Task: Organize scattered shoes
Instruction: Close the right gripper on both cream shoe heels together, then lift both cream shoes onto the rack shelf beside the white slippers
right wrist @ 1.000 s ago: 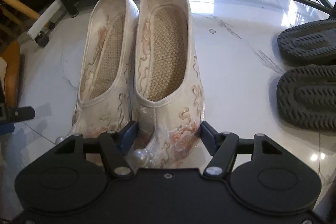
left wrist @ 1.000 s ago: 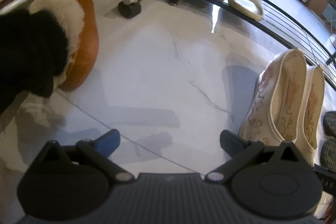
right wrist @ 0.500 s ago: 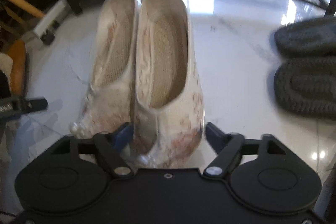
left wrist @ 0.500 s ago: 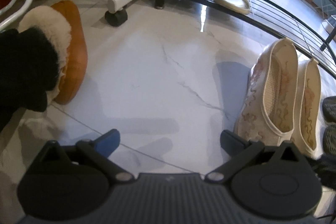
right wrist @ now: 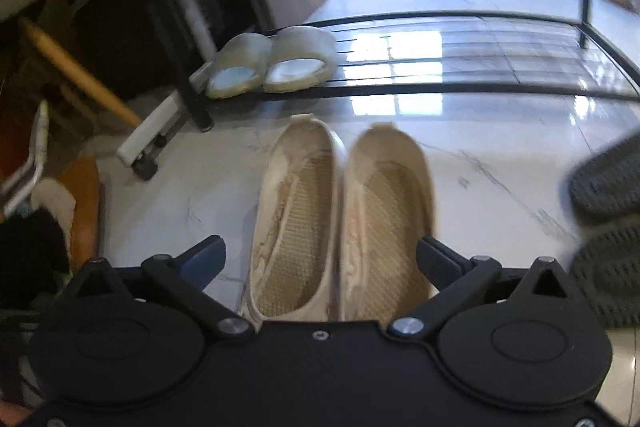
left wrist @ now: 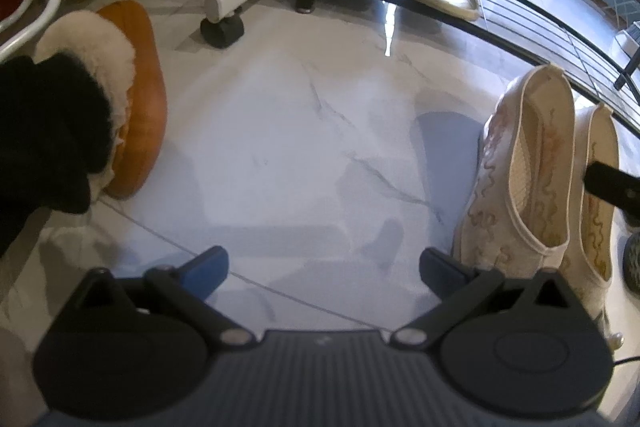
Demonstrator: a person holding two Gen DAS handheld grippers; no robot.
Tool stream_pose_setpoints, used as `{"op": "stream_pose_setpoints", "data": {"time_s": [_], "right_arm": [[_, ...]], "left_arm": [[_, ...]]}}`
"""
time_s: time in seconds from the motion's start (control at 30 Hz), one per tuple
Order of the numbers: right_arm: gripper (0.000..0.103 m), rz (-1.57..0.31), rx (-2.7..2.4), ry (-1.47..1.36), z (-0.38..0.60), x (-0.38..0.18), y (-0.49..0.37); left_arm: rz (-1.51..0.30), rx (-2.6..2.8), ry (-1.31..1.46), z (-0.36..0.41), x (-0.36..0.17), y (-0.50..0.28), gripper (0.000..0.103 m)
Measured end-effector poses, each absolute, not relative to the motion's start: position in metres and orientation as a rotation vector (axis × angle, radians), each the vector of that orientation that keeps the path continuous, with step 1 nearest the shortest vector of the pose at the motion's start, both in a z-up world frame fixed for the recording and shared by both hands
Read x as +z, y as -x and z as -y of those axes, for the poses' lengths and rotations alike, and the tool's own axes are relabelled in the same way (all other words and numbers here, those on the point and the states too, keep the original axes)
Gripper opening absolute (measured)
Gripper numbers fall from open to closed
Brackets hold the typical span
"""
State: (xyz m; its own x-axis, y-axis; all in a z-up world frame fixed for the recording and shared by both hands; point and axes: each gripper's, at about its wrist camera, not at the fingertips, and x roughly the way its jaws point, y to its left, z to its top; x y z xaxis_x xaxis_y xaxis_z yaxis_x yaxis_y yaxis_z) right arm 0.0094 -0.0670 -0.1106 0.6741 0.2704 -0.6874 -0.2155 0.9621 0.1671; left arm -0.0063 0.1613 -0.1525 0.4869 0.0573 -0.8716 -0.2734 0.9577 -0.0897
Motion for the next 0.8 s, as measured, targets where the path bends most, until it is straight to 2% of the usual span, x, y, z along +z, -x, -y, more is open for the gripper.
{"op": "stream_pose_setpoints", "data": {"time_s": [0.13,0.27,0.33,0.63,0.73,0.8], "right_arm": [[0.091,-0.821,0.243,-0.078,0.06,-0.127,-0.028],[0.072,-0.846,0.214,-0.116,0.064,-0.143,-0.043],[0.069,-0.852,0.202,-0.107,0.065,-0.148,-0.047],[0.067,-0.791,0.155,0.056,0.046,-0.145,-0.088],[0.069,-0.775,0.132,0.064,0.043,-0.145,-0.102],[0.075,-0.763,0.121,0.056,0.043,-0.148,-0.11]], "left_arm": [[-1.054,0.205,0.222,-0.161,-0.155,0.006,0.102],[-1.06,0.207,0.221,-0.161,-0.157,0.005,0.102],[-1.065,0.208,0.219,-0.16,-0.159,0.005,0.102],[-1.093,0.211,0.209,-0.159,-0.169,0.001,0.102],[-1.097,0.211,0.2,-0.158,-0.173,-0.001,0.102],[-1.102,0.211,0.193,-0.158,-0.176,-0.002,0.102]]}}
